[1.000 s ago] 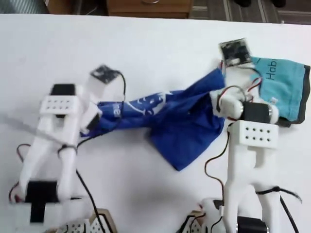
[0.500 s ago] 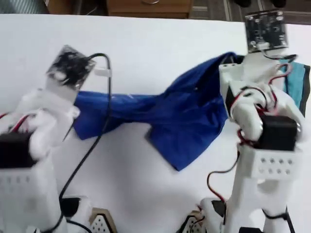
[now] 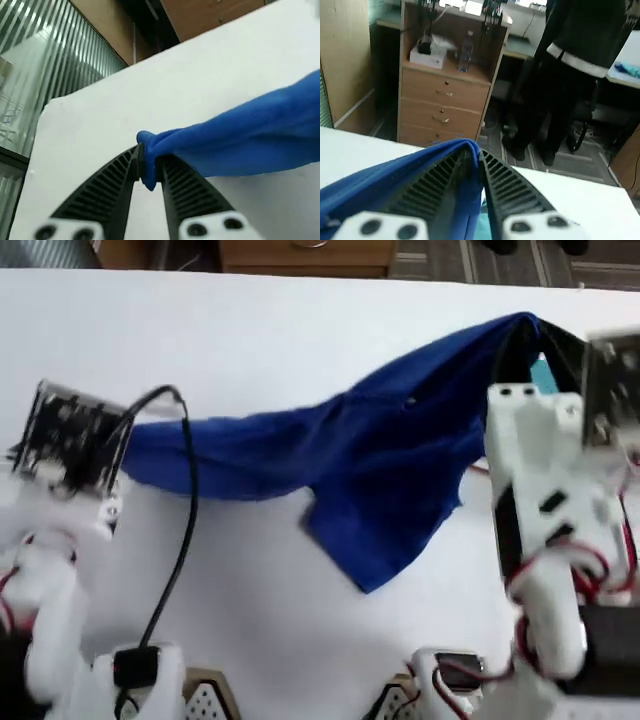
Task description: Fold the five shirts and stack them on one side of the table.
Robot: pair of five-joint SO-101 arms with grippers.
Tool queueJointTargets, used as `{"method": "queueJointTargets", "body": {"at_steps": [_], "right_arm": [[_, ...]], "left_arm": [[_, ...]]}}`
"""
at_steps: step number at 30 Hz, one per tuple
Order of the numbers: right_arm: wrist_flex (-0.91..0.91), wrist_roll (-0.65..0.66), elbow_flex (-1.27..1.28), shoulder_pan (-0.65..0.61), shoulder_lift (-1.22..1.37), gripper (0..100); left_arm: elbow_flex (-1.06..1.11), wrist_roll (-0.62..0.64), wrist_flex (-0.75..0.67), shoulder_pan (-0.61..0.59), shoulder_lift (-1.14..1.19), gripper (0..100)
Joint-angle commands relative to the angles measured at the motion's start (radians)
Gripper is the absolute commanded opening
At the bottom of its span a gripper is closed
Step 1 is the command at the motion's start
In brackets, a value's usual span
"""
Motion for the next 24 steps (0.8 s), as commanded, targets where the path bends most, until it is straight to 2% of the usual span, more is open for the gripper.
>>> {"method": "queueJointTargets", "body": {"at_steps": [1, 6, 13, 24], "right_arm": [[0.005, -0.002, -0.035, -0.001, -0.076, 1.9], [0.001, 0.002, -0.035, -0.001, -0.166, 1.9], [-0.001, 0.075, -0.037, 0.004, -0.191, 1.9], [-0.001, 0.068, -0.034, -0.001, -0.183, 1.9]], "left_arm": [[-0.084, 0.031, -0.015, -0.014, -0.003, 3], [-0.136, 0.041, -0.014, -0.014, -0.005, 3], [-0.143, 0.041, -0.014, -0.014, -0.005, 3], [-0.143, 0.038, 0.018, -0.012, -0.006, 3]]}}
